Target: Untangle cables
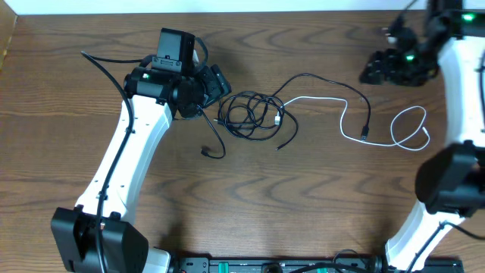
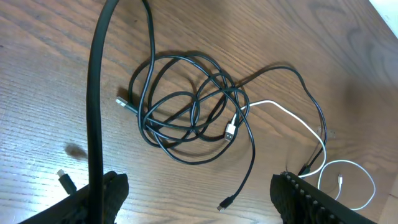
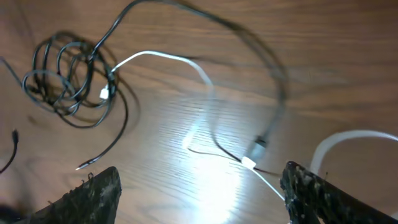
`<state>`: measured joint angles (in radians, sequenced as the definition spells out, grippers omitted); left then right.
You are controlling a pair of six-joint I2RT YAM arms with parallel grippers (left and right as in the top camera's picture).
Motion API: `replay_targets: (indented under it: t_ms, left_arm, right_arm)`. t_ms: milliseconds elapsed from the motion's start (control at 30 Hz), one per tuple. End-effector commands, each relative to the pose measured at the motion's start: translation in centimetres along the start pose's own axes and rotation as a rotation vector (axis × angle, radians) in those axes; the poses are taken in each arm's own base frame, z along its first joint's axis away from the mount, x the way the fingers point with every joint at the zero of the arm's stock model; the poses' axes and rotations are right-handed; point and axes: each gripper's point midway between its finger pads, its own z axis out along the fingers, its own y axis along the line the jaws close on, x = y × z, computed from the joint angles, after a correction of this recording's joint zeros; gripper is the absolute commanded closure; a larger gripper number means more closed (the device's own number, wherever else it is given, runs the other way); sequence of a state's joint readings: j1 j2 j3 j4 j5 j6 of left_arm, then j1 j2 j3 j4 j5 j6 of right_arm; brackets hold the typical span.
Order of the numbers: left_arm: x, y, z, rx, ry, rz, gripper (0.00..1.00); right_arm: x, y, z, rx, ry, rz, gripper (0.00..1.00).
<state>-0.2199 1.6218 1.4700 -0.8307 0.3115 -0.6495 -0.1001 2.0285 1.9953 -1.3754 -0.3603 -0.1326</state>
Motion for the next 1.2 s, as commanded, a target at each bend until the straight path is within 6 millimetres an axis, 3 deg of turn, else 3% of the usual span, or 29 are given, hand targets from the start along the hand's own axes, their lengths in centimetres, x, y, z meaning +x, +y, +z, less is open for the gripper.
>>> replay_targets:
  t_ms: [0,200,633,700,800,867,967,1067,1133,1167]
  left_arm:
    - [-0.1,0.0,0.2,-0.008,0.001,0.021,0.21]
    - [0.4,-0.1,0.3,-0.011,0.011,0.028,0.21]
    - [0.7,-0.5,0.5,-0.009,0.014,0.041,0.21]
    - [0.7,-0.5,0.5,-0.009,0.014,0.041,0.21]
    - [0.7,-0.5,0.5,-0.009,0.014,0.041,0.21]
    - [0.7,-0.5,0.5,-0.009,0.014,0.041,0.21]
    - [0.7,-0.5,0.5,-0.009,0.014,0.041,0.21]
    - [0.6,-0.4,0.5,-0.012,0.011,0.041,0.21]
    - [0.6,-0.4,0.5,-0.014,0.009,0.041,0.21]
    - [0.6,-0.4,0.5,-0.015,0.009,0.041,0.2]
  right_arm:
    - [0.0,0.5,4.2,-0.034,0.084,0.085,0.27]
    - [0.7,-1.5,7.9,0.047,0.169,0.23,0.36]
    - [2.0,-0.1,13.6,0.034,0.287,0.228,0.55]
    - [2.4,0.0,14.5,0.036,0.31,0.226,0.64]
    - [2.4,0.1,15.0,0.035,0.31,0.221,0.99]
    - [1.7,0.1,14.5,0.034,0.279,0.213,0.99]
    - [0.0,0.5,12.2,0.029,0.201,0.197,0.99]
    - [-2.2,1.5,7.5,0.024,0.072,0.157,0.99]
    - [-3.4,2.3,3.7,0.021,-0.028,0.131,0.99]
    - [-4.0,2.8,0.7,0.021,-0.101,0.118,0.99]
